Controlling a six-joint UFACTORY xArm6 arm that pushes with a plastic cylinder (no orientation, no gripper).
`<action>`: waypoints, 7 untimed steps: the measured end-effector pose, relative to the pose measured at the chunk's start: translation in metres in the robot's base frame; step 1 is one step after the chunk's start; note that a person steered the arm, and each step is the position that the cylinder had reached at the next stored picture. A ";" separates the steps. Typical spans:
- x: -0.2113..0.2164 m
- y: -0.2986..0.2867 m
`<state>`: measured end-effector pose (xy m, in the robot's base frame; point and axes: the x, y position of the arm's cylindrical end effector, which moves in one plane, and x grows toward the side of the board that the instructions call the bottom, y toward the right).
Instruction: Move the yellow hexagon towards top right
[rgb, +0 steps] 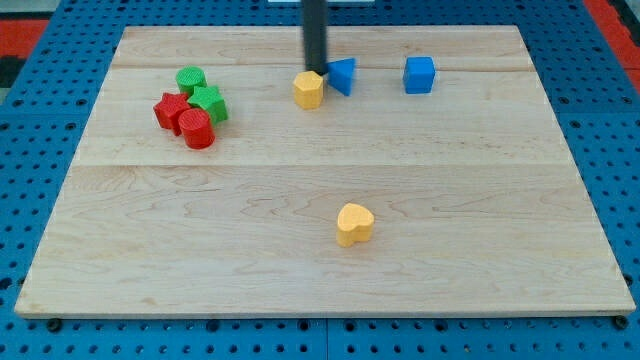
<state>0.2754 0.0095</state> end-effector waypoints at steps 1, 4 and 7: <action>-0.001 0.051; -0.011 -0.057; 0.072 -0.028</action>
<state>0.3471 -0.0184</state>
